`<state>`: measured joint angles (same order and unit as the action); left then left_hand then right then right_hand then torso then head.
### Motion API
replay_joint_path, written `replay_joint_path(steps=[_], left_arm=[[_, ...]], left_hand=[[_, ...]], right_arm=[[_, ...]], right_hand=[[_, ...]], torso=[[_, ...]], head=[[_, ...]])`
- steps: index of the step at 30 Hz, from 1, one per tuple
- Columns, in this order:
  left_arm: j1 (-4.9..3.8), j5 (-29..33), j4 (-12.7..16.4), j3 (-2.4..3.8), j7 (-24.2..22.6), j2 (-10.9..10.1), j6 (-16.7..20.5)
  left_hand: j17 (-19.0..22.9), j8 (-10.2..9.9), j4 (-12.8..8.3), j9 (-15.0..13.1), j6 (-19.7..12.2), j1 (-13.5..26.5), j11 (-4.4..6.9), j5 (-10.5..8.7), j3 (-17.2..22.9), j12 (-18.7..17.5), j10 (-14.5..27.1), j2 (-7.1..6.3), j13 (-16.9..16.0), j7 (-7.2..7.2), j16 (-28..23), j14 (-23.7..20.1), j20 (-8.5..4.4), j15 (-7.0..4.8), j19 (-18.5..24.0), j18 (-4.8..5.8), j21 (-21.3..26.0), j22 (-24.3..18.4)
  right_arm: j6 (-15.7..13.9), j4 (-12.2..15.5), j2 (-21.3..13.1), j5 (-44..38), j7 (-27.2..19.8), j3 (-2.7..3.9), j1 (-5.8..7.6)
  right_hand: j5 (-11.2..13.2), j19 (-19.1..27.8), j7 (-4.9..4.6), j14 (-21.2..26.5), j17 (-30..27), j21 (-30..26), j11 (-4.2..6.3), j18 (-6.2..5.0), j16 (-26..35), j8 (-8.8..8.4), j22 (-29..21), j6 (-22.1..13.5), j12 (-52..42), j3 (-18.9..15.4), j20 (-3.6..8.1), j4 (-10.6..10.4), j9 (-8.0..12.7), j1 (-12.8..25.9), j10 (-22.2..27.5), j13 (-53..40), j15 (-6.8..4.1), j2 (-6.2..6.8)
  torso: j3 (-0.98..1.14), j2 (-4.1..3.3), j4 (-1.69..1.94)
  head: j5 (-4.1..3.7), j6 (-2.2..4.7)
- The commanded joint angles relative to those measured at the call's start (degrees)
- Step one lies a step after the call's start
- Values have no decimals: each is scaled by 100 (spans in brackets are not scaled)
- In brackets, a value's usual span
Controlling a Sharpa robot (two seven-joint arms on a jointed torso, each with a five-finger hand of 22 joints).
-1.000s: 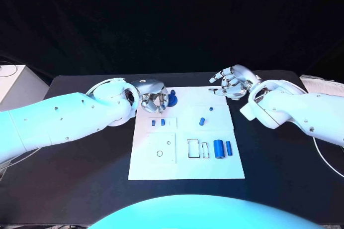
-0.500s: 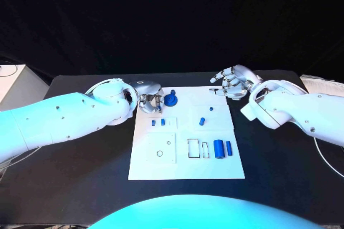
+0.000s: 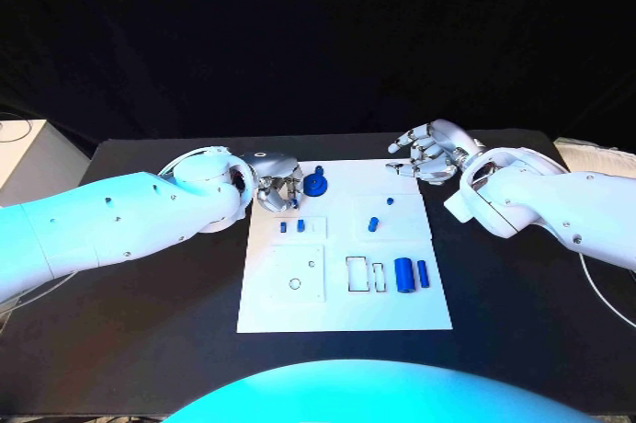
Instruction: Assemble the parts on the task board
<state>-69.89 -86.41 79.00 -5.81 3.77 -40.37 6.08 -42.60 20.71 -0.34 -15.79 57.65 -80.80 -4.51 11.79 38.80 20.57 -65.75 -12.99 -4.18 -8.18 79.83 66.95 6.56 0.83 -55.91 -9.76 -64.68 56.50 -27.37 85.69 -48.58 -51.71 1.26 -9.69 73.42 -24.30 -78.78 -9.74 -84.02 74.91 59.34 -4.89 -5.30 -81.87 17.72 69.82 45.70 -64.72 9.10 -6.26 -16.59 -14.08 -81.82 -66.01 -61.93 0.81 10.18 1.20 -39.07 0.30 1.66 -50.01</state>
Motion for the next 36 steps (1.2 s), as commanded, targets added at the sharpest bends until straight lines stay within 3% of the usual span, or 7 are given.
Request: replay_joint_path(steps=[1,29,36], left_arm=[[-1,19,16,0,9,11,-133],[0,55,43,-17,36,26,-275],[7,55,19,-52,31,55,-287]], left_hand=[[5,-29,-19,-9,21,69,2,3,-6,-37,-26,-6,-8,1,35,20,25,5,0,22,-8,-2],[14,-39,-19,-32,69,89,14,-7,-25,-97,-115,-3,-31,6,37,11,23,-1,20,19,10,-16],[18,-64,-19,-38,65,118,20,-15,-66,-117,-150,-31,-55,10,42,5,20,-4,49,13,38,-42]], right_arm=[[58,6,-1,-24,-47,1,-3],[57,0,-1,-27,-46,1,-3],[59,1,-3,-27,-49,1,-3]], right_hand=[[-20,7,1,-135,123,-28,15,-88,32,36,-1,22,-11,38,21,6,6,25,-22,-7,-54,39],[-20,7,1,-135,123,-28,15,-88,32,36,-1,22,-11,38,21,6,6,25,-22,-7,-54,39],[-23,2,4,-132,106,-61,19,-91,49,50,-19,15,8,80,26,12,12,40,-15,40,-59,63]], torso=[[3,2,1],[0,-2,1],[-3,-5,0]], head=[[8,1],[0,1],[-10,1]])
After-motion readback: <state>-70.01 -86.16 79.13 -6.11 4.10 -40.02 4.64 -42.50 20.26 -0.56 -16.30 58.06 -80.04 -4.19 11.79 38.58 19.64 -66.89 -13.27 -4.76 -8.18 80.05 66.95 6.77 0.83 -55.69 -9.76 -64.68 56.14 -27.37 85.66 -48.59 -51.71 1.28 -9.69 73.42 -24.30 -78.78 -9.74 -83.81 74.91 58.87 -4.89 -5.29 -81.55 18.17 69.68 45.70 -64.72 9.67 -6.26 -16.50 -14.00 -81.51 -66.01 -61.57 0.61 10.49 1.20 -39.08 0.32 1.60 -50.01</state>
